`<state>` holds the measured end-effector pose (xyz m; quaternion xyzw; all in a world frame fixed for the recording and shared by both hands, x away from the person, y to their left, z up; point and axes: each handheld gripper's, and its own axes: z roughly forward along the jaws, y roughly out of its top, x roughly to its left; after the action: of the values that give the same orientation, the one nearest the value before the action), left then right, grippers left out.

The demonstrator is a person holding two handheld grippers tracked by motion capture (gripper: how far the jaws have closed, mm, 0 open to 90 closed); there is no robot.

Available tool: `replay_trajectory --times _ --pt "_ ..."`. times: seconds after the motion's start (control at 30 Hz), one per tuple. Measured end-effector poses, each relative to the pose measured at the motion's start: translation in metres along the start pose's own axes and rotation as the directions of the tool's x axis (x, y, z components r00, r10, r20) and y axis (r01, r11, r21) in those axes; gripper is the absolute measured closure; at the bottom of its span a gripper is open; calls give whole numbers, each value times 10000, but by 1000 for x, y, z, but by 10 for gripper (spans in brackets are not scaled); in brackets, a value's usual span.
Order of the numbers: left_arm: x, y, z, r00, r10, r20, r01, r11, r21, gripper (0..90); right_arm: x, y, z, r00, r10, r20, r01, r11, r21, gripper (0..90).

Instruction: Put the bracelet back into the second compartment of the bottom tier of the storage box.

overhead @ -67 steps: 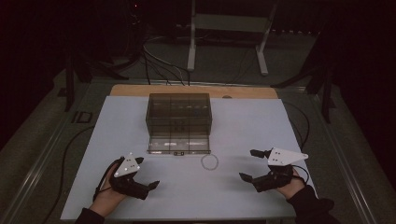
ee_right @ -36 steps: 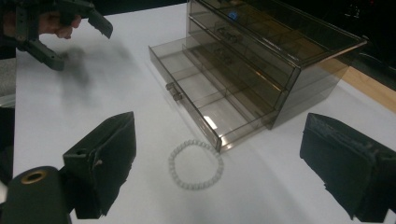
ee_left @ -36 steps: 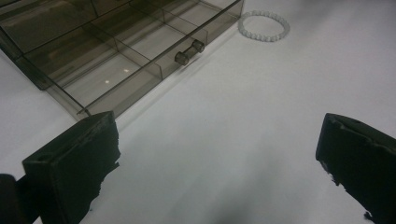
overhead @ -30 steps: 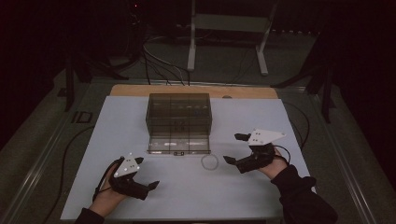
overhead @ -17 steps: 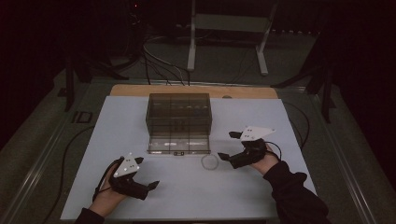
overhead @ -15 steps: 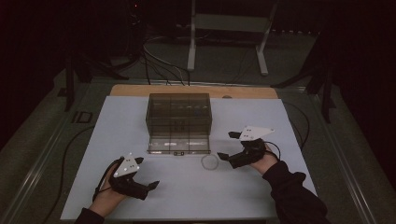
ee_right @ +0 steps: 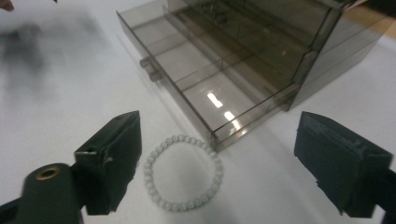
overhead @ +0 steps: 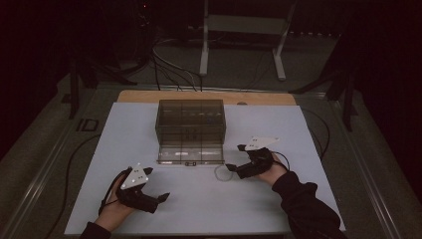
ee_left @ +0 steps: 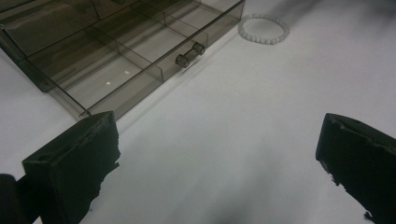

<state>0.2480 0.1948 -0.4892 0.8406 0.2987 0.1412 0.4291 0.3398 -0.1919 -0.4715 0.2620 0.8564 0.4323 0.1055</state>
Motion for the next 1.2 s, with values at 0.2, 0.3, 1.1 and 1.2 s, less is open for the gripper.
replay_trajectory --times 0.2,0.3,1.1,1.2 --pt "0 0 0 10000 11 16 -11 10000 8 0 2 -5 9 9999 120 -37 -119 9993 368 317" --pt "0 0 0 10000 13 2 -13 10000 6 0 1 -11 16 9996 277 -24 -275 9977 621 408" --pt "0 0 1 10000 54 11 -54 10000 73 0 2 -26 41 9944 476 946 -649 9797 1898 733" --pt "0 -1 1 10000 45 25 -45 10000 68 0 3 -26 41 9937 443 1031 -640 9786 1957 784"
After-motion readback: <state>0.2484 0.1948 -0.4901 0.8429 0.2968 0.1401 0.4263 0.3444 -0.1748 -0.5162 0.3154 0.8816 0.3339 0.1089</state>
